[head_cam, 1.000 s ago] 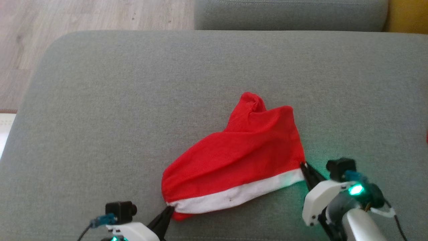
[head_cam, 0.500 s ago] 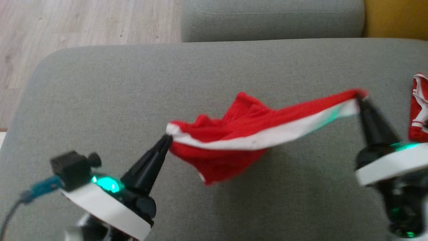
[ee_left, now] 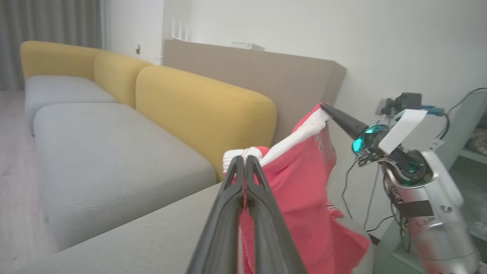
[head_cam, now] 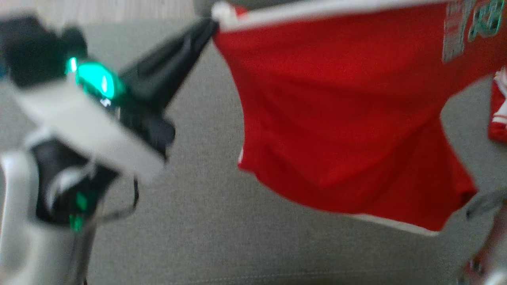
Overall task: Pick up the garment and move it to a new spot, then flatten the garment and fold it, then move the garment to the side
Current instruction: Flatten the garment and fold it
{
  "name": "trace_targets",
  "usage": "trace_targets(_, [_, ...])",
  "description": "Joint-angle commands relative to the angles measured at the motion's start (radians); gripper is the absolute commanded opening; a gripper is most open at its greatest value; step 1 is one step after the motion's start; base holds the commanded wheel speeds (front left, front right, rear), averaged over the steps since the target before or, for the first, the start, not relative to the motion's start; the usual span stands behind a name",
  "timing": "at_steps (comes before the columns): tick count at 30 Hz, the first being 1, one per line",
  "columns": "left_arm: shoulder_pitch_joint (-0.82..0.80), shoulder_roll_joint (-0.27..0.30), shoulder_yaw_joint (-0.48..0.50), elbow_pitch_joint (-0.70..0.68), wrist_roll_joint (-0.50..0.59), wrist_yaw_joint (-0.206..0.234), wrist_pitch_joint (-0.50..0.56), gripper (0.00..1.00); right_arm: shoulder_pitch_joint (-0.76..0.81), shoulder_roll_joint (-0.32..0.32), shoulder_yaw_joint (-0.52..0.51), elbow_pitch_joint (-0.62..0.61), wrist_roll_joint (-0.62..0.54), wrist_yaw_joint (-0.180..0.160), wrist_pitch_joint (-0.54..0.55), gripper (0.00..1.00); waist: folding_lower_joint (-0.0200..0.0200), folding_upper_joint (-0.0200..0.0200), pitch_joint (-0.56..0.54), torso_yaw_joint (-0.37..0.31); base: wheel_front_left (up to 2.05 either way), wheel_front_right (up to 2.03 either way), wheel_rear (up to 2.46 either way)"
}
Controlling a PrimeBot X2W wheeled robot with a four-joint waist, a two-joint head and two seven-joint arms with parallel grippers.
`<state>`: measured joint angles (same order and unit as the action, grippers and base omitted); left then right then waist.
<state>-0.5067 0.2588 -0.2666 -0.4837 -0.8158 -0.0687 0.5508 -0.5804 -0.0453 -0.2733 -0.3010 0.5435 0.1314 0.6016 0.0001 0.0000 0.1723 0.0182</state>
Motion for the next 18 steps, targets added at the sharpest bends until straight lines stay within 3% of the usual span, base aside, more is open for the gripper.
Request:
trace_targets(1, [-0.072,0.024,0.039,0.0,0.015,0.003,0.003,0.0,-0.061,-0.005,0.022,-0.009,-0.021,-0.001,0.007,0.0,-0.0001,0.0,0.084,0.005,0.0,0.0,0.0])
trace_targets(4, [-0.232,0.004,0.031,0.162,0.065,0.005,-0.006,0.0,-0.233,-0.005,0.022,0.134,-0.109,-0.001,-0.003,0.0,-0.0001,0.0,0.166,0.018,0.0,0.0,0.0])
trace_targets(8, [-0.453,-0.043,0.008,0.4,0.168,0.0,-0.093,0.0,-0.472,-0.005,0.002,0.347,-0.21,-0.001,-0.086,0.0,-0.0001,0.0,0.26,0.032,0.0,0.0,0.0])
trace_targets(13, [-0.719,-0.148,0.025,0.715,0.275,0.026,-0.372,0.0,-0.737,-0.005,-0.014,0.604,-0.25,-0.001,-0.306,0.0,-0.0001,0.0,0.334,0.048,0.0,0.0,0.0])
trace_targets(18, [-0.834,-0.187,-0.038,1.003,0.354,0.003,-0.62,0.0,-0.818,-0.005,-0.012,0.808,-0.204,-0.001,-0.49,0.0,-0.0001,0.0,0.352,0.03,0.0,0.0,0.0])
